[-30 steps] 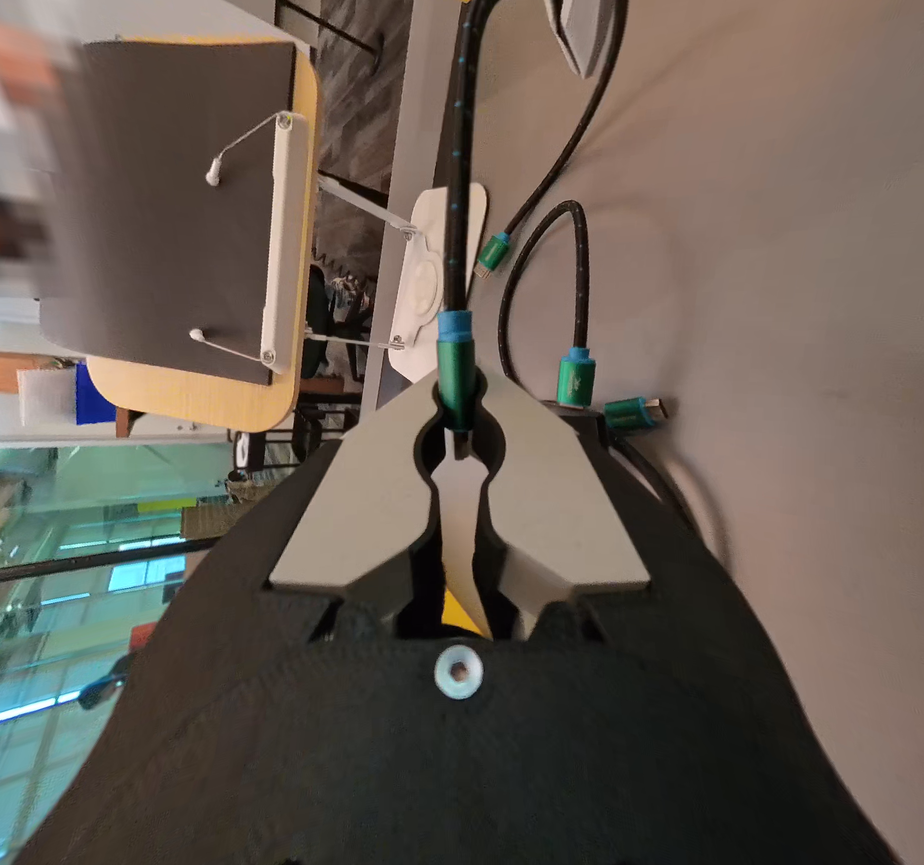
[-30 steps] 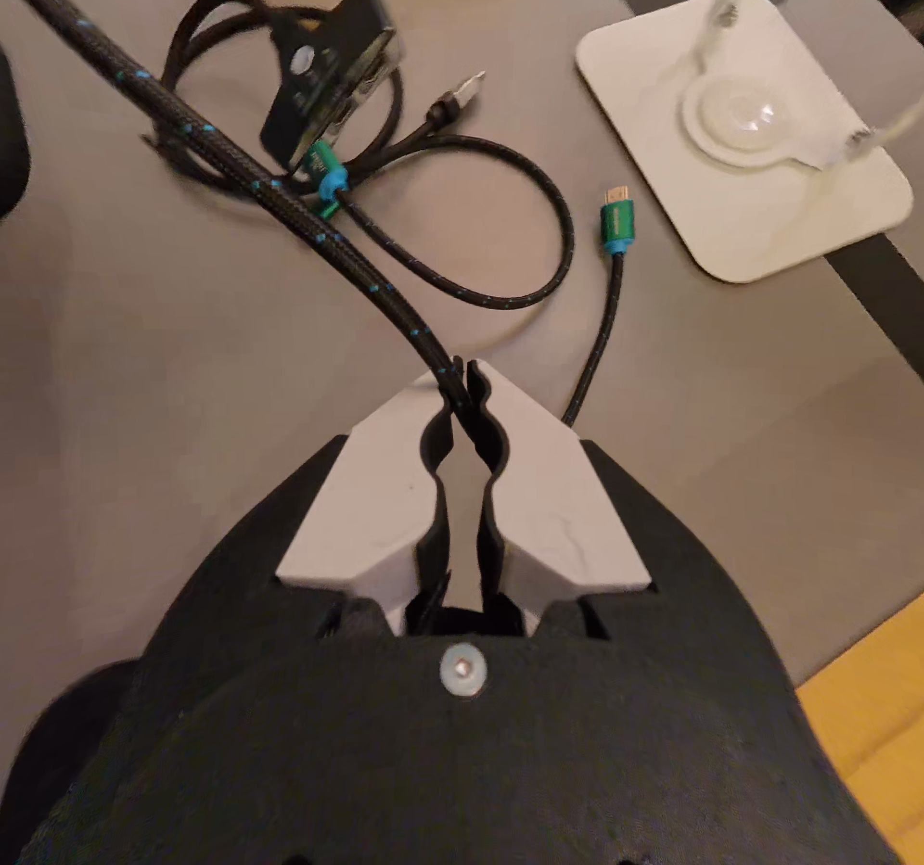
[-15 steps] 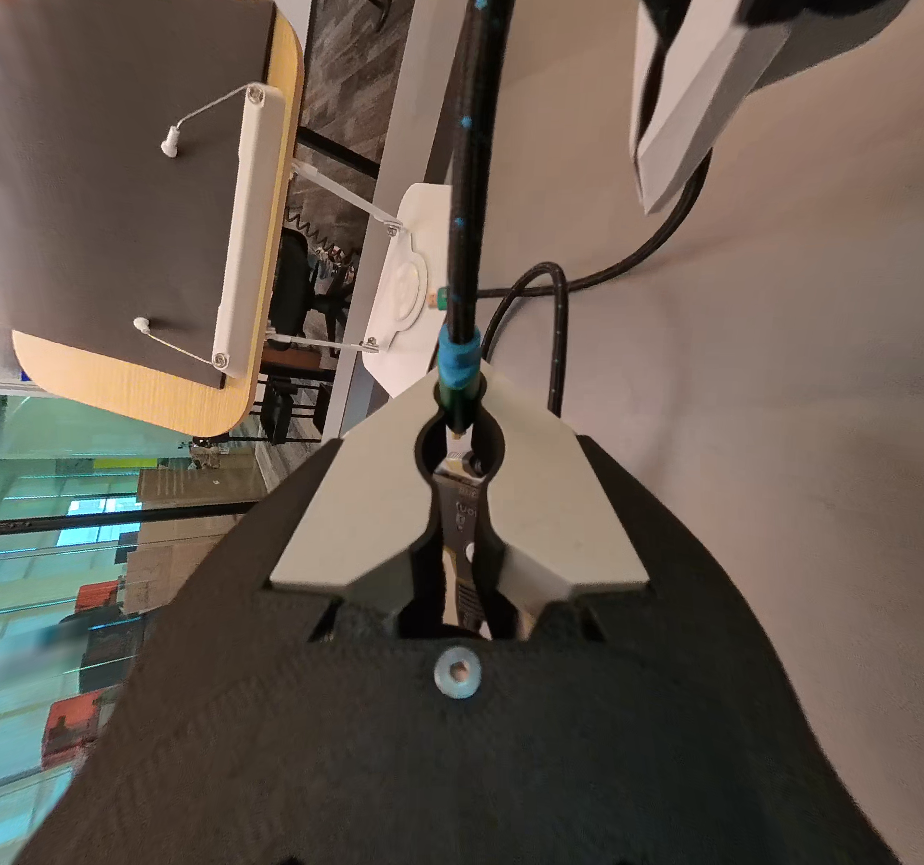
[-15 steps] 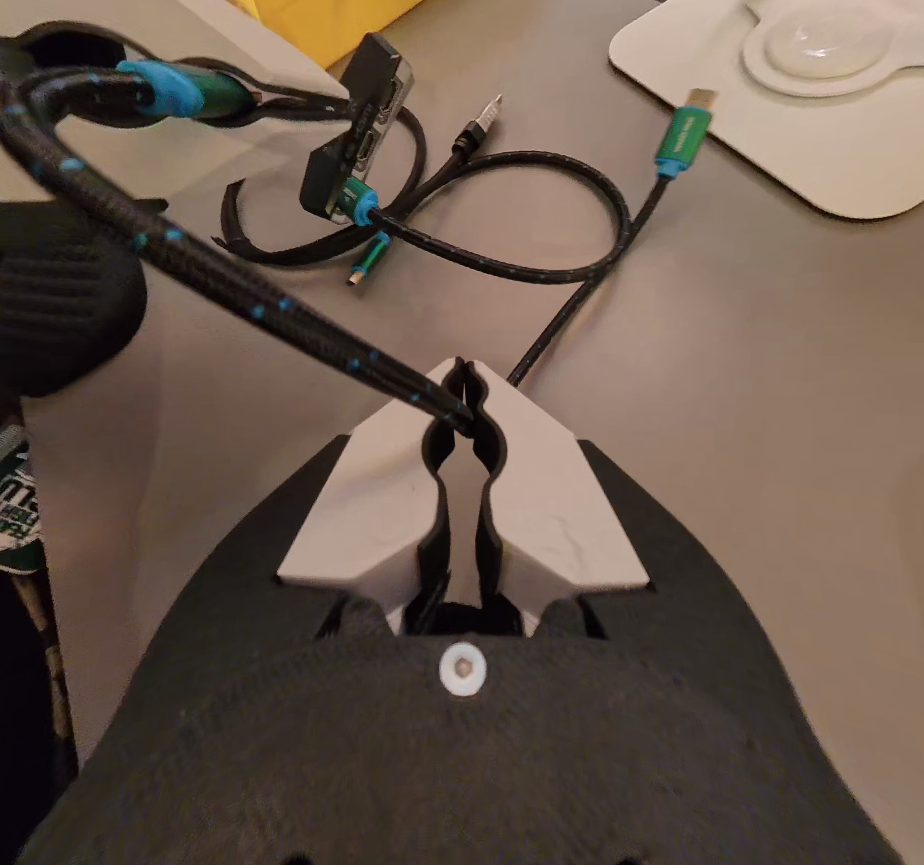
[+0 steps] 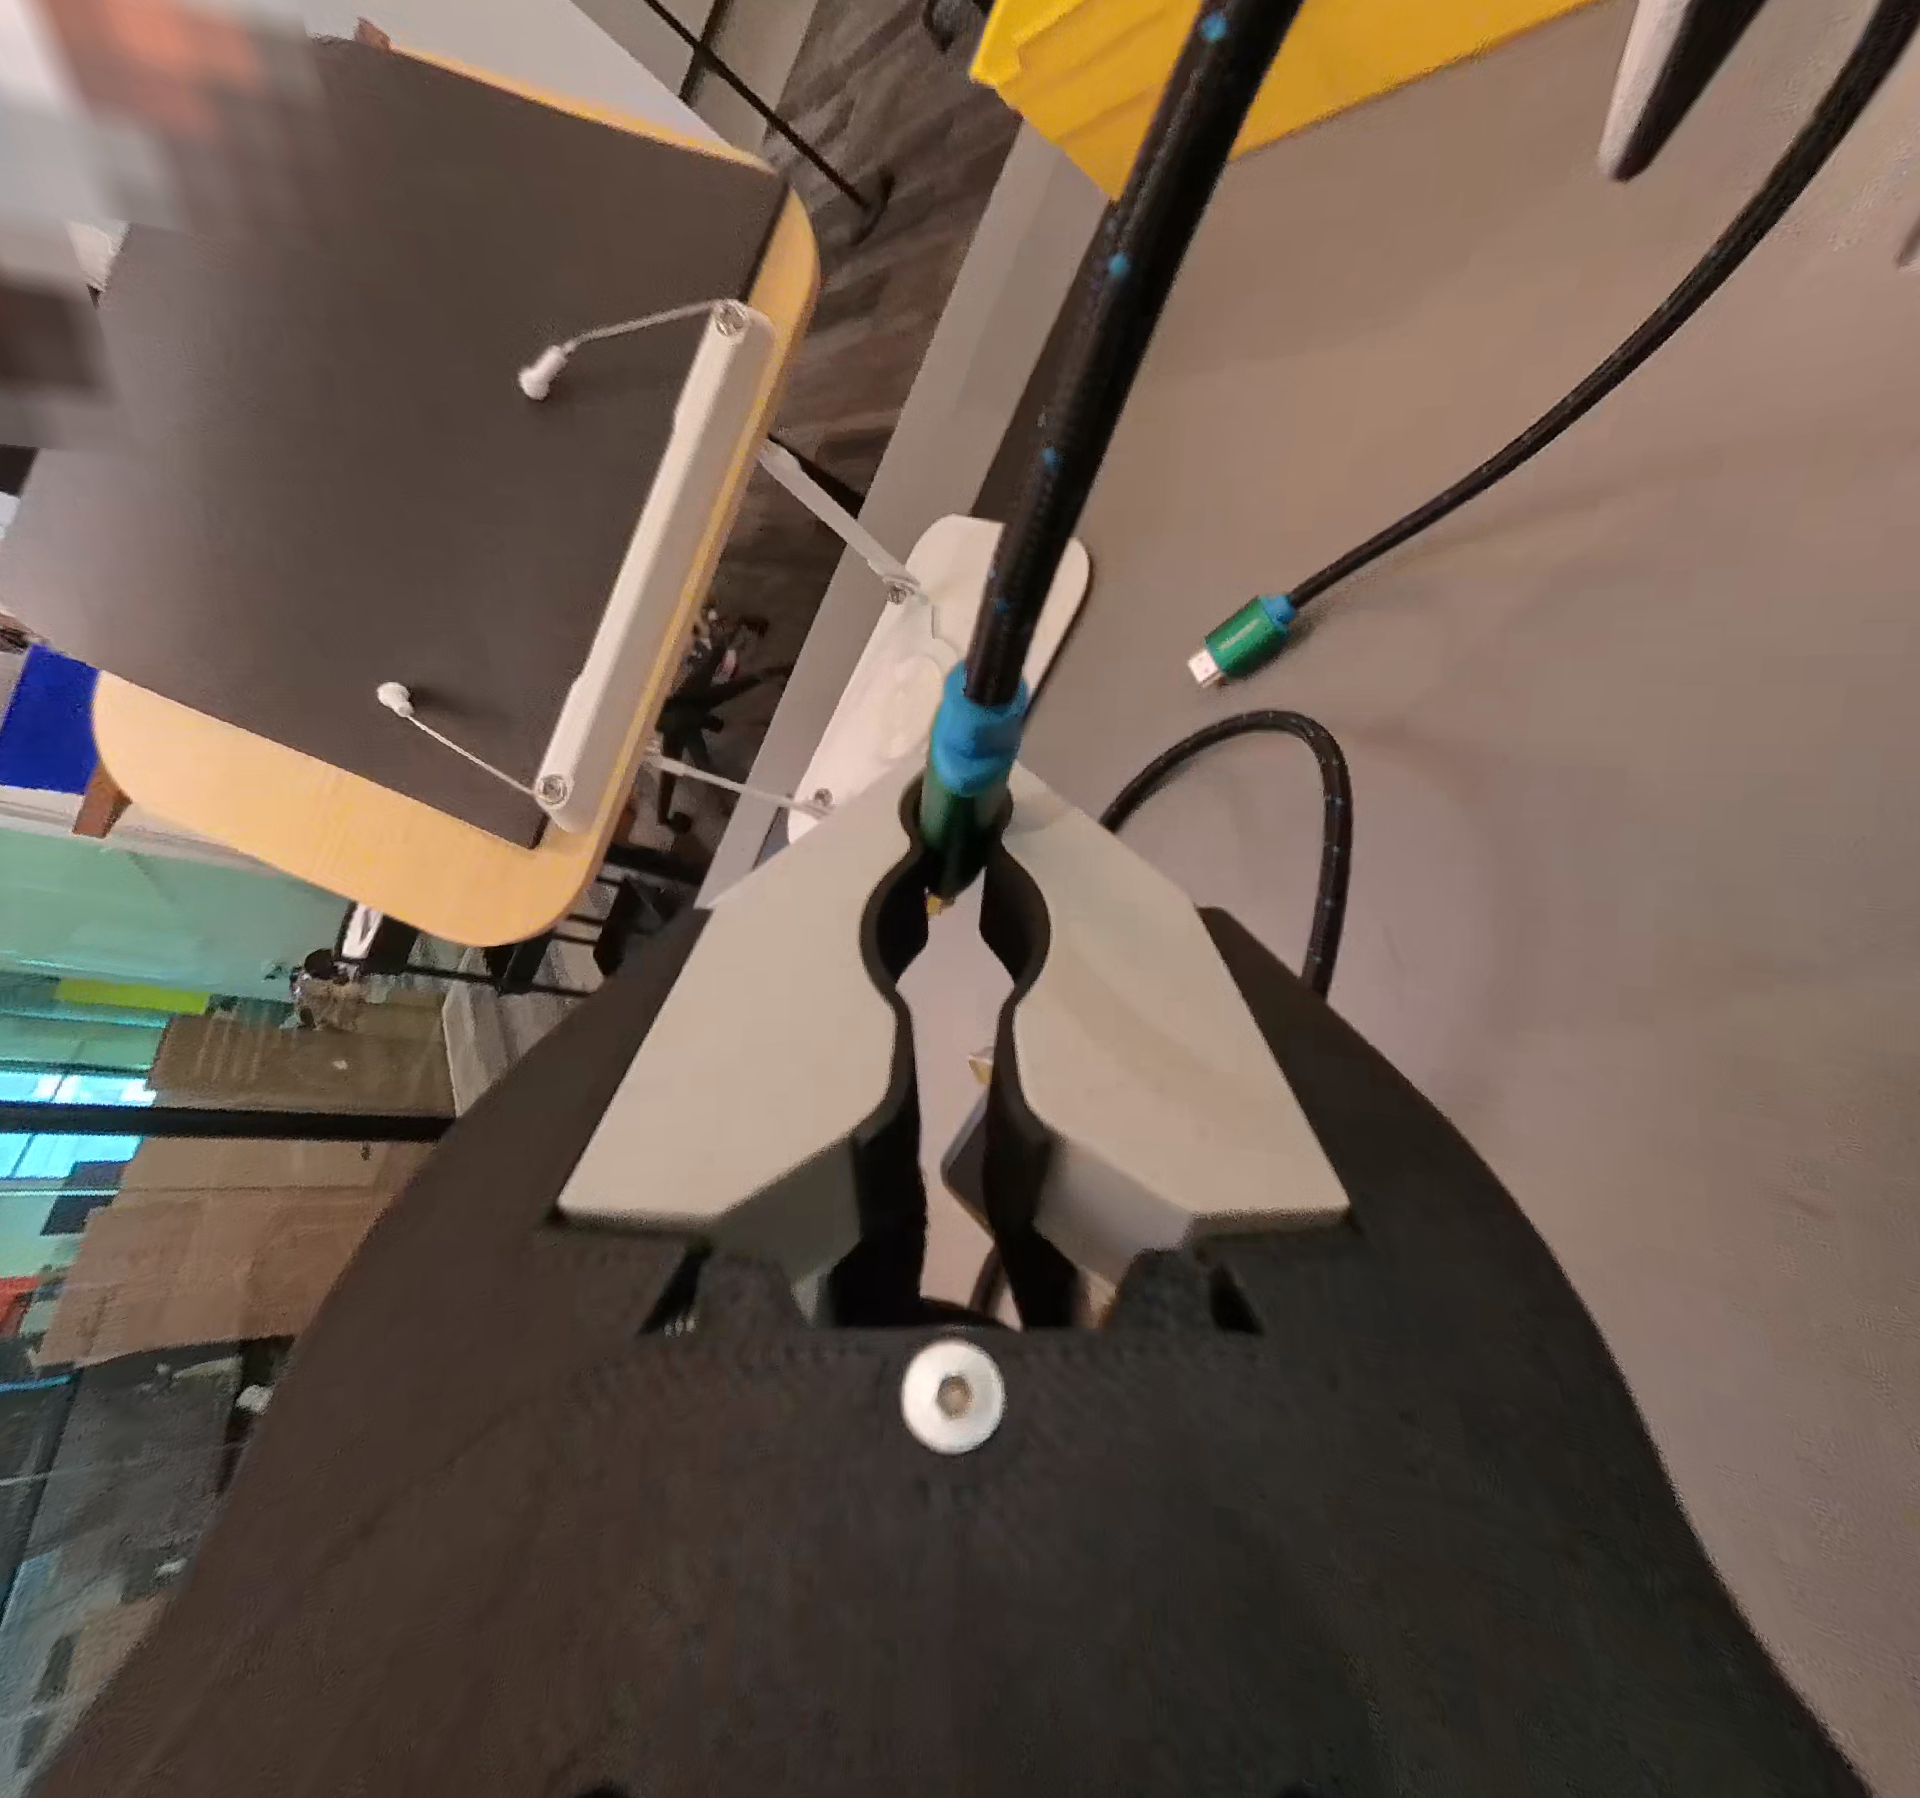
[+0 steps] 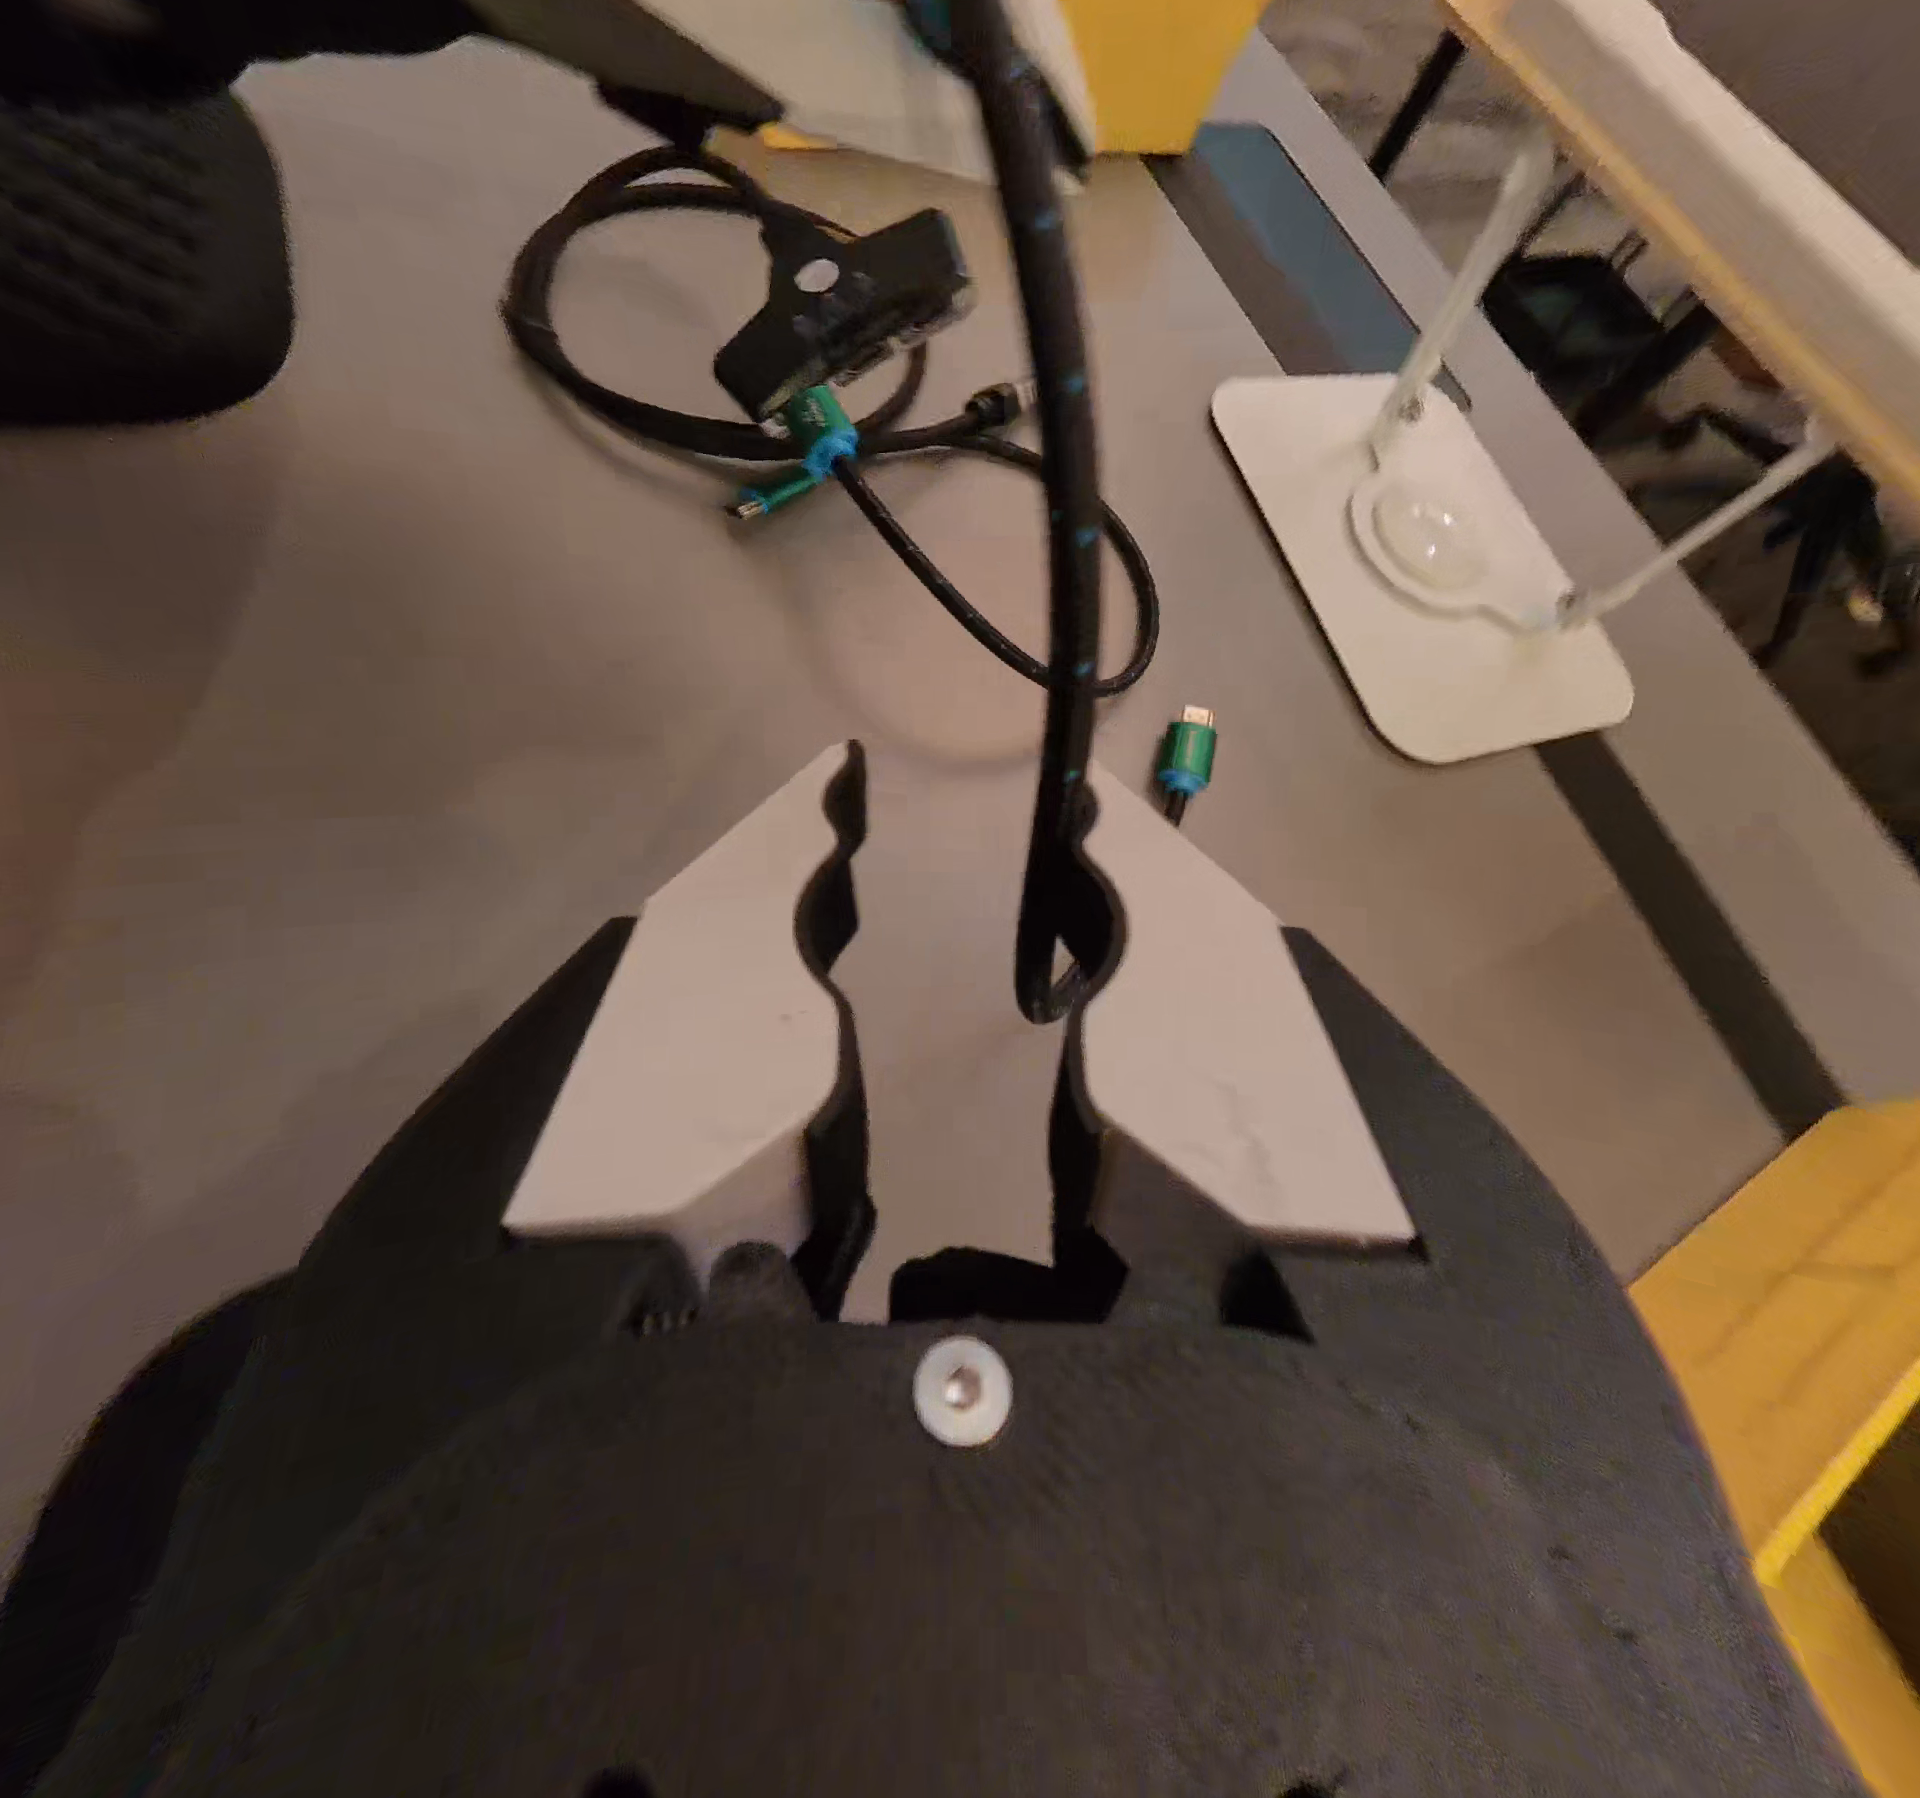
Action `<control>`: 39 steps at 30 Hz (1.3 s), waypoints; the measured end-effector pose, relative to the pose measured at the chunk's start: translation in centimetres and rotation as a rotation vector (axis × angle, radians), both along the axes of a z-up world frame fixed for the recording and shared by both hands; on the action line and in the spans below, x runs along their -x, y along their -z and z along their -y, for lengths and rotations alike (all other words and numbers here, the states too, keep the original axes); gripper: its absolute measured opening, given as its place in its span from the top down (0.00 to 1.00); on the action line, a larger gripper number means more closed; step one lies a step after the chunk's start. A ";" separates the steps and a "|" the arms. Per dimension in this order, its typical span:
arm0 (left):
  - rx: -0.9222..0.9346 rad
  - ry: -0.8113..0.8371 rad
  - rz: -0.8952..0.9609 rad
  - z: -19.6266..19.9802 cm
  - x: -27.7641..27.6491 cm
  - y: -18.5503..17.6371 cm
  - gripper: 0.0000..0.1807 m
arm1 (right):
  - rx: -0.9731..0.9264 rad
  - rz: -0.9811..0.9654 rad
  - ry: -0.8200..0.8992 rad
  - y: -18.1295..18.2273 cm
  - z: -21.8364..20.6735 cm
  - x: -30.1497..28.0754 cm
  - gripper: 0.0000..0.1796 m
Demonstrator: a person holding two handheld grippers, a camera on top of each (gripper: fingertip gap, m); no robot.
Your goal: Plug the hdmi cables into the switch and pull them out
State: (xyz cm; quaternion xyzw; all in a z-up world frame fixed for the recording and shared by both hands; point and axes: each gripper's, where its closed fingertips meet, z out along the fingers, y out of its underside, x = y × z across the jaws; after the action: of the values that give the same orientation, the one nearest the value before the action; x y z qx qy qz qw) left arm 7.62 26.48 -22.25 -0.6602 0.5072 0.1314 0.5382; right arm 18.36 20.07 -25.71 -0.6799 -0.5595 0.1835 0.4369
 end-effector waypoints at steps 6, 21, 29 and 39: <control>-0.050 0.085 0.064 0.6 0.2 -3.3 1.00 | -0.012 -0.009 -0.252 -0.3 0.3 -2.1 0.71; -0.045 0.197 0.144 0.3 1.1 -7.9 0.99 | 0.214 0.105 -0.561 2.1 -1.3 0.6 0.96; -0.112 -0.002 0.061 -2.8 3.6 -7.2 0.99 | 0.599 -0.166 -0.402 -2.6 3.0 1.3 0.97; -0.174 -0.101 -0.199 -4.7 2.9 -3.4 0.98 | 0.940 -0.355 -0.447 -3.8 8.3 3.5 0.98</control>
State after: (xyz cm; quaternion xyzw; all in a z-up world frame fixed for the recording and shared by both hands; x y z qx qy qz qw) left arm 4.69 31.21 -18.88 -0.6193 0.5109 0.2668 0.5331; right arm 14.81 11.75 -21.92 -0.6250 -0.4660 0.6139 0.1241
